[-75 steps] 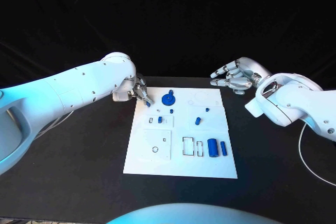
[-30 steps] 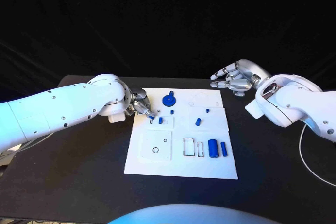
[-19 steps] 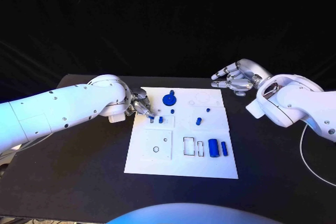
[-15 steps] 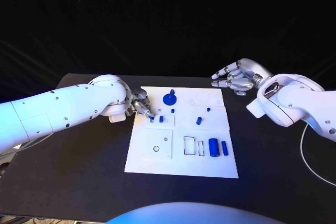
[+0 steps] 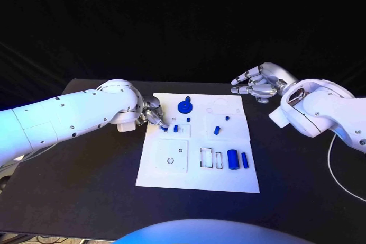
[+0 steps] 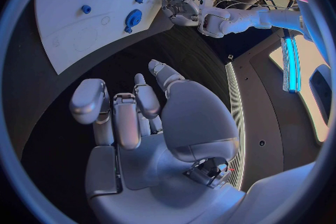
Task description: Assemble the parts on the task board
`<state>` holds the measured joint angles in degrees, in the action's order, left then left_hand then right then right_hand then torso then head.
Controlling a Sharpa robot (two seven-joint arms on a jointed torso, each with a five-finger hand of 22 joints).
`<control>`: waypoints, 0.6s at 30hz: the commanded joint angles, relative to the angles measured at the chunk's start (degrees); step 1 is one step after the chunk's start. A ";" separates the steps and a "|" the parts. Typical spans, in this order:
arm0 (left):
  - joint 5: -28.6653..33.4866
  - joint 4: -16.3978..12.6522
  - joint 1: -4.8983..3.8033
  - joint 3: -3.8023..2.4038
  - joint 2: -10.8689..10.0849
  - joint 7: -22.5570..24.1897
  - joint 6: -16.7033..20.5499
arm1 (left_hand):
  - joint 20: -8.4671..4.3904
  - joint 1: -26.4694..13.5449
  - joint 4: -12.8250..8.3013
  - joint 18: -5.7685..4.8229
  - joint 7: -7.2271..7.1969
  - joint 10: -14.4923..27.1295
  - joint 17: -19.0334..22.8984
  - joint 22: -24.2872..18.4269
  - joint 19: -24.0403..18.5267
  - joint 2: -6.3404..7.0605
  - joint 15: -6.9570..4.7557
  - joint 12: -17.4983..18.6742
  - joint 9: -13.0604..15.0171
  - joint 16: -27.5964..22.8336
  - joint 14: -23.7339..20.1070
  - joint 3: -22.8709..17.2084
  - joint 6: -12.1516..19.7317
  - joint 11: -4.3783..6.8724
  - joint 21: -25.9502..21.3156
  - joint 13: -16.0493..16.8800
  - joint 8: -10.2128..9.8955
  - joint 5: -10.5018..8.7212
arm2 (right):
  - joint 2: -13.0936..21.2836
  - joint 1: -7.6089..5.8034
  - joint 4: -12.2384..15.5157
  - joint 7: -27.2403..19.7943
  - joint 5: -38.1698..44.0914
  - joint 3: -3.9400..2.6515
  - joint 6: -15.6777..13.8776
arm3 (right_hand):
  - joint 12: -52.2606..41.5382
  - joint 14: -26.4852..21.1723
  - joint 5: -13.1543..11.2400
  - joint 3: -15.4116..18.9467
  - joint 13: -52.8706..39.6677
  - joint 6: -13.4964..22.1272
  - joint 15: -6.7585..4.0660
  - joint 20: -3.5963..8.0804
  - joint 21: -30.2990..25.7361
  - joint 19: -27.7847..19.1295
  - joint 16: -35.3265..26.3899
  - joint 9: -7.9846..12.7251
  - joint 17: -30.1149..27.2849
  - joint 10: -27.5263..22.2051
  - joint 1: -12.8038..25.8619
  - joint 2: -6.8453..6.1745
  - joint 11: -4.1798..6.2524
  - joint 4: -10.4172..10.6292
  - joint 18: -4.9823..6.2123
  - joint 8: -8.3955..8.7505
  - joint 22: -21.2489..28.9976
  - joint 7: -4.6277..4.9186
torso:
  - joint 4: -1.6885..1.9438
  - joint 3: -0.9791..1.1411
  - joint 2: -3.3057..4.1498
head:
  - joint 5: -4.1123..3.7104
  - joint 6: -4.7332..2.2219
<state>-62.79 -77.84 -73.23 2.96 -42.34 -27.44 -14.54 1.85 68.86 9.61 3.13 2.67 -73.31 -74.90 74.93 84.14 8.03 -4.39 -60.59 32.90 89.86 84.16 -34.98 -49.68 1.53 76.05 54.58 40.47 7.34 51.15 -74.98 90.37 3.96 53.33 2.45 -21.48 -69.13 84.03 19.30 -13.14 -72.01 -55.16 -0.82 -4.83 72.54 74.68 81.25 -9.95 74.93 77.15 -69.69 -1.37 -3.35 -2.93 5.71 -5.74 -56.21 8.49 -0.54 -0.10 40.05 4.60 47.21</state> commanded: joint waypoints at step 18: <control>-1.29 0.05 0.17 0.06 0.20 -0.28 -3.26 | -0.38 -0.05 -7.38 0.21 -0.12 -0.56 -15.10 3.08 0.89 -0.10 -0.43 -0.44 0.10 0.14 5.84 -7.66 -0.47 0.02 0.29 0.32 0.31 0.76 | 0.03 0.03 0.14 -0.36 -0.02 -0.01 0.46 | 0.26 3.09 0.44 -0.38 0.12 0.02 -0.30 -0.10 -0.52 -0.48 -0.34 -0.10 1.35 -0.59 -0.35 0.16 0.03 0.02 0.78 -0.34 0.26 0.03 | -0.02 -0.02 -0.02 | 0.09 0.20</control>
<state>-63.49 -77.81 -73.21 2.91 -42.25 -27.41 -16.29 1.85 68.63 9.51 3.14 2.76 -73.31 -74.90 74.92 84.14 8.24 -4.39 -60.76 33.02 89.86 84.16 -35.08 -49.77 1.54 76.05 54.84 40.59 7.96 51.17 -74.98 90.42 3.94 53.29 2.45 -21.44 -69.13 84.03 19.54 -13.14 -71.95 -55.16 -0.82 -4.83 72.13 74.68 81.25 -9.99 74.92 76.94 -69.69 -1.37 -3.14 -2.93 5.71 -5.74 -56.00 8.49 -0.54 -0.11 40.05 4.69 47.33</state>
